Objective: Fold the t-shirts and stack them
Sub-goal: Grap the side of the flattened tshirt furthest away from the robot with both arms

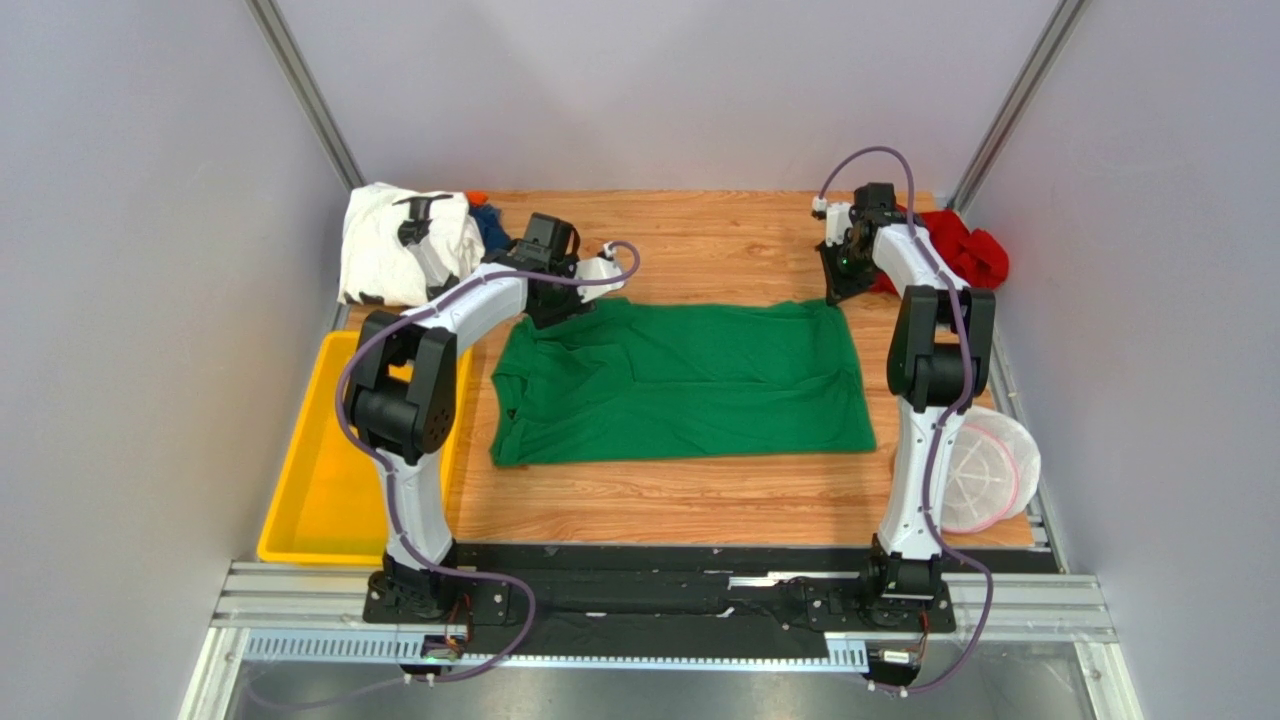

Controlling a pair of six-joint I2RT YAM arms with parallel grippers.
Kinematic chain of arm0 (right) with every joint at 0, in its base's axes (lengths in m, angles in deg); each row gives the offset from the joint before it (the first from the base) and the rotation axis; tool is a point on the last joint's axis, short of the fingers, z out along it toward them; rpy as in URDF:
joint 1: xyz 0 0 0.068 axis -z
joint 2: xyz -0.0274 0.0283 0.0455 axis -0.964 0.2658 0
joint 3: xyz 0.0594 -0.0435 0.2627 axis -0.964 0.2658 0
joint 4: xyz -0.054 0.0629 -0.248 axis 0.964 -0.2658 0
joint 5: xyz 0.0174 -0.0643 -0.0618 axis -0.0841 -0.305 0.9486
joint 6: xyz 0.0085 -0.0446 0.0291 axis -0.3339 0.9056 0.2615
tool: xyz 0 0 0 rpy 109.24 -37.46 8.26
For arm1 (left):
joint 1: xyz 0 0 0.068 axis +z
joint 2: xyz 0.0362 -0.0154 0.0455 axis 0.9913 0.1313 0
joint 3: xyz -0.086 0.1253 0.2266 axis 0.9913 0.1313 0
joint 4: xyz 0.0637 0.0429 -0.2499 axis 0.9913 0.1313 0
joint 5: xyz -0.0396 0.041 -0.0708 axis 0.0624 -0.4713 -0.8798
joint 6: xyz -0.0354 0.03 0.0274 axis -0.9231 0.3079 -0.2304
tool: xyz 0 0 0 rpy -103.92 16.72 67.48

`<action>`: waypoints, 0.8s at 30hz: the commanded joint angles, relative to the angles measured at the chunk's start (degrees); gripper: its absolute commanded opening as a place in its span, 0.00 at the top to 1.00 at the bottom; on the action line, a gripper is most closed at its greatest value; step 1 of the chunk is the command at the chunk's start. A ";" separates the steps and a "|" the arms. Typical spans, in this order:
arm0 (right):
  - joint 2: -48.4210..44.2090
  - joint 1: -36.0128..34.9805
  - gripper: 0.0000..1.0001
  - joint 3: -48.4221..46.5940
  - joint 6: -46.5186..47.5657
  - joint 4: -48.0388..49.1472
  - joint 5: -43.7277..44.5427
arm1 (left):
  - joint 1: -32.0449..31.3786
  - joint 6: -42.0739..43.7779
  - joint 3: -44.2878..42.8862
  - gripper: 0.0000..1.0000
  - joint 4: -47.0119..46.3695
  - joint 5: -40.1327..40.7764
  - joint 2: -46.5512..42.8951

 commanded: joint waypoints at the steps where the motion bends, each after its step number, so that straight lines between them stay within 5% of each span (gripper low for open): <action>1: -1.11 0.42 1.00 -0.13 0.73 -0.47 0.06 | 1.29 -1.63 -5.45 0.43 0.90 -2.76 2.07; 24: -4.54 0.51 1.00 6.29 2.49 0.23 0.15 | 5.33 0.47 -18.11 0.41 15.50 -11.73 11.30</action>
